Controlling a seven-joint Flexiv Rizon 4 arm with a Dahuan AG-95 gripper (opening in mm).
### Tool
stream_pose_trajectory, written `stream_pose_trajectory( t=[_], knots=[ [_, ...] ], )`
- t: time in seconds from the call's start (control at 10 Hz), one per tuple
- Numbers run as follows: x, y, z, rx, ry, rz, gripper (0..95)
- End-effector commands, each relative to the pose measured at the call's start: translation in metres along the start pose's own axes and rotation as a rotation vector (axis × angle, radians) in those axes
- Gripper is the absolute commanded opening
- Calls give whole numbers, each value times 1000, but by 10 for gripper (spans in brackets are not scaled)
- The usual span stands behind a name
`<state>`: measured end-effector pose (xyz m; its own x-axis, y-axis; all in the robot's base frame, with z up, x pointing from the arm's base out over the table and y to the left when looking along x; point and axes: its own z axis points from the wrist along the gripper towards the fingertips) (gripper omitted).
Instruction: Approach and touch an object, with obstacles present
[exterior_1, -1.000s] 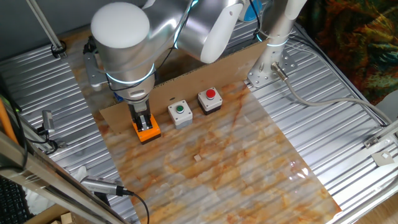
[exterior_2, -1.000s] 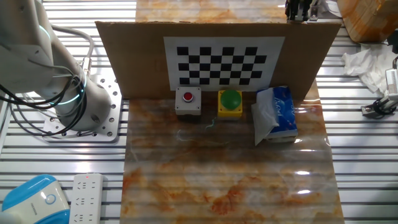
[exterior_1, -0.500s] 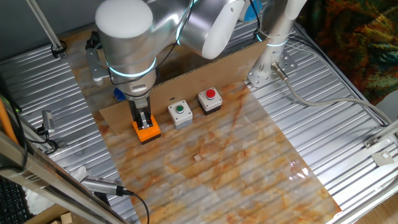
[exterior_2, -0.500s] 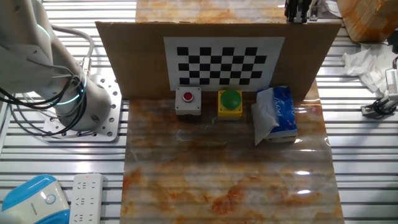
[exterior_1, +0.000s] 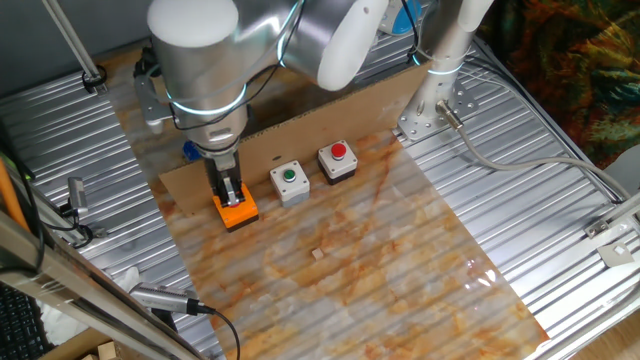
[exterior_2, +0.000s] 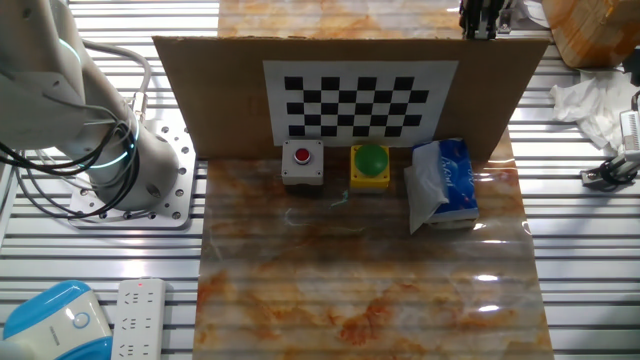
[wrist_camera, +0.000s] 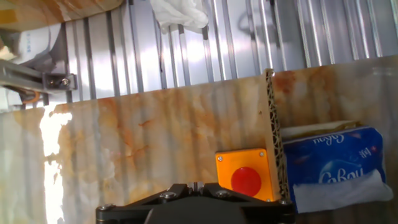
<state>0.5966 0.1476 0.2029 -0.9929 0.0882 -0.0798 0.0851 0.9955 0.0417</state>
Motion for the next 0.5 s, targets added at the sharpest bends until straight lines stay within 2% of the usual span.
stream_pose_trajectory(
  t=[0.1,0.2,0.4,0.5],
  knots=[
    [-1,1,0,48,9,-27,0],
    [-1,1,0,73,20,-24,0],
    [-1,1,0,169,33,-10,0],
    [-1,1,0,188,36,-11,0]
  ],
)
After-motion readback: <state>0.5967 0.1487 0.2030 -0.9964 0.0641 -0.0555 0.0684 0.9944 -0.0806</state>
